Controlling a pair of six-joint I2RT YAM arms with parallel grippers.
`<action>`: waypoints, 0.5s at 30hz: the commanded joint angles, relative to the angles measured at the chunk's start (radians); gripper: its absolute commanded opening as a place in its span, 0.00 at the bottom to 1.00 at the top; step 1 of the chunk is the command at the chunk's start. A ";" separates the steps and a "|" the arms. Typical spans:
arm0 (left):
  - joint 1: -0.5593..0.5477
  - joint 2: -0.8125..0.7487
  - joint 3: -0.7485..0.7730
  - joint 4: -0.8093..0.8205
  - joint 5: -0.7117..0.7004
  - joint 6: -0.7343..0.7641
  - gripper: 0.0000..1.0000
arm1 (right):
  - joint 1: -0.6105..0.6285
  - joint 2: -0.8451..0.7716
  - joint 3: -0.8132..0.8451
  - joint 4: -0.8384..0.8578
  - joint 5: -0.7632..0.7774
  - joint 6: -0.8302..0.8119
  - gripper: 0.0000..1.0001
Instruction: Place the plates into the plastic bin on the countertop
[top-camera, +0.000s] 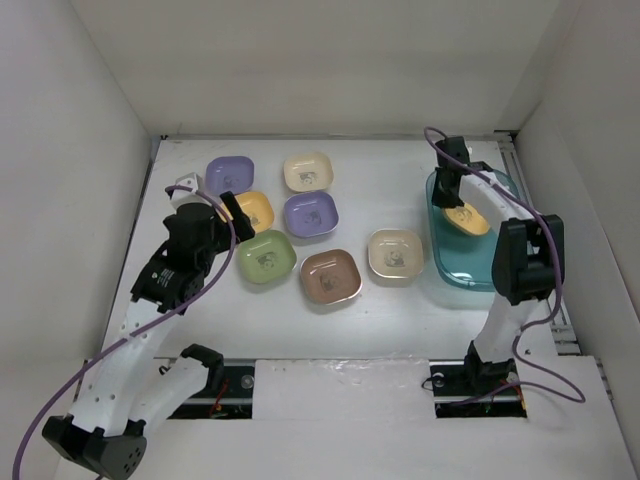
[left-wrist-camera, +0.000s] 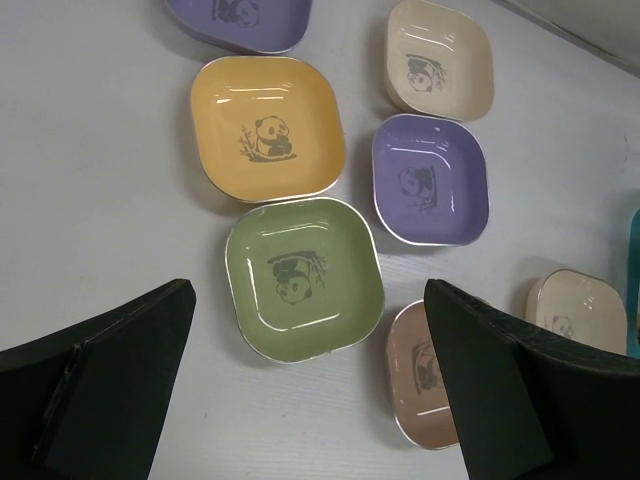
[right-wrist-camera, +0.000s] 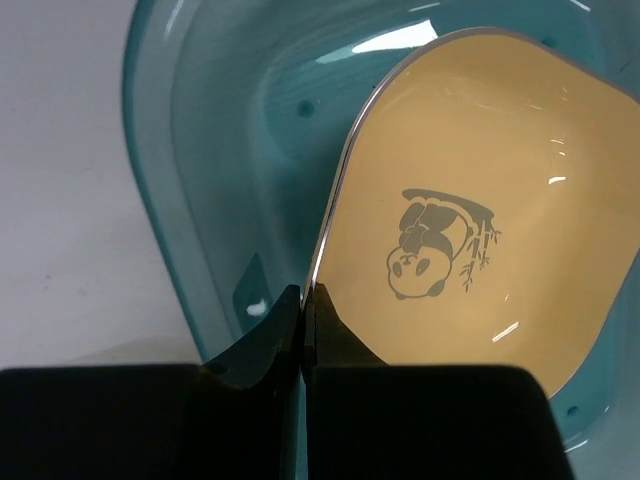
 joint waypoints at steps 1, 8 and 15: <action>0.002 -0.022 0.011 0.029 0.003 0.016 1.00 | -0.024 0.008 0.040 0.035 0.024 0.040 0.01; 0.002 -0.022 0.011 0.038 0.003 0.016 1.00 | 0.001 -0.058 0.017 0.054 0.024 0.059 0.50; 0.002 -0.022 0.011 0.039 0.003 0.016 1.00 | 0.162 -0.213 0.011 0.033 0.087 0.059 0.93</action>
